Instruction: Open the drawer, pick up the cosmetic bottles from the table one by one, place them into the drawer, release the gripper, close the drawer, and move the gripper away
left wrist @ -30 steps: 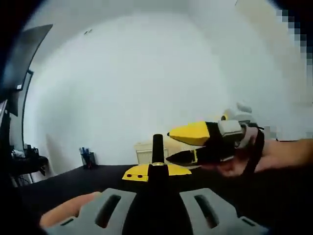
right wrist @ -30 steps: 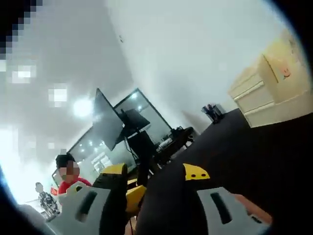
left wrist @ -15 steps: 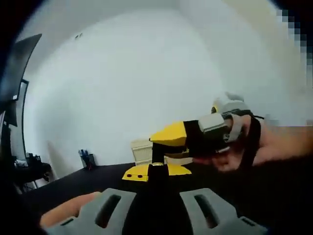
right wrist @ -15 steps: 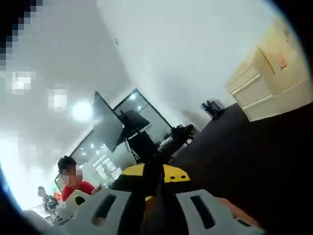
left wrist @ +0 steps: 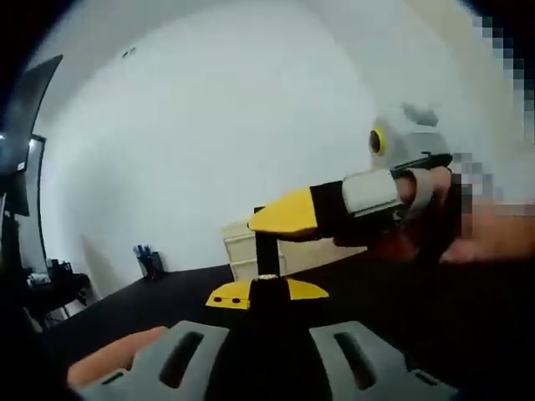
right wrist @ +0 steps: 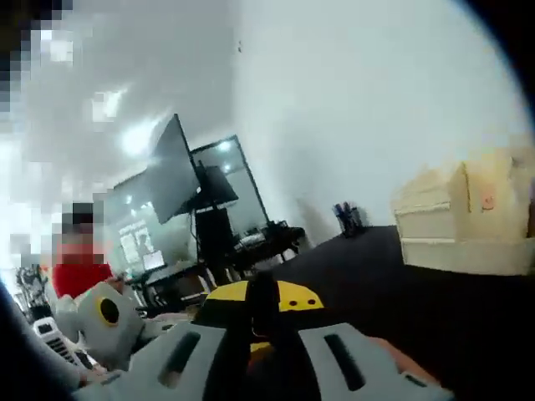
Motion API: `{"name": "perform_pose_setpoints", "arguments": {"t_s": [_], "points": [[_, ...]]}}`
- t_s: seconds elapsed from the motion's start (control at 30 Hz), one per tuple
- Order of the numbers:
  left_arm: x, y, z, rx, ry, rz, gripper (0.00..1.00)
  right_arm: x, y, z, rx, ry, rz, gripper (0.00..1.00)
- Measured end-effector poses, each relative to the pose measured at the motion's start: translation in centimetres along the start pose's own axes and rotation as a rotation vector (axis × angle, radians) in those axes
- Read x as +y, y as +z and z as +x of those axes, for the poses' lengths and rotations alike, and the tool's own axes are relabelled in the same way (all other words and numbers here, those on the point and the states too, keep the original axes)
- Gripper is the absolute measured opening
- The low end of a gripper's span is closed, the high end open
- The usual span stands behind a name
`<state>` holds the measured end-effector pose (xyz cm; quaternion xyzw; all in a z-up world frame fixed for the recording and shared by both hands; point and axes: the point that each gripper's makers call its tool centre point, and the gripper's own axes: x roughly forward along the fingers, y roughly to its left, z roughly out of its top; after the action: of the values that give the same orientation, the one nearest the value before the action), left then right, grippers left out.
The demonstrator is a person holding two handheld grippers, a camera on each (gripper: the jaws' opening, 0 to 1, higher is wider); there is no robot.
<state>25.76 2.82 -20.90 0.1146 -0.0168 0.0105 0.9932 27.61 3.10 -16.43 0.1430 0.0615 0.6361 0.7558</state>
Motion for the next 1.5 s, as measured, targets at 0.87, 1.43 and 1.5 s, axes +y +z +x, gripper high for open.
{"name": "perform_pose_setpoints", "arguments": {"t_s": [0.87,1.43,1.5], "points": [[0.9,0.2,-0.1,0.04,-0.033,-0.1,0.12,2.3,-1.1,0.3,0.039,0.04,-0.211,0.07],[1.2,0.2,-0.2,0.059,-0.03,-0.131,0.06,2.5,-0.9,0.3,0.014,0.051,-0.261,0.08],[1.2,0.2,-0.2,0.06,-0.032,-0.13,0.06,2.5,-0.8,0.3,0.012,0.052,-0.267,0.08]]}}
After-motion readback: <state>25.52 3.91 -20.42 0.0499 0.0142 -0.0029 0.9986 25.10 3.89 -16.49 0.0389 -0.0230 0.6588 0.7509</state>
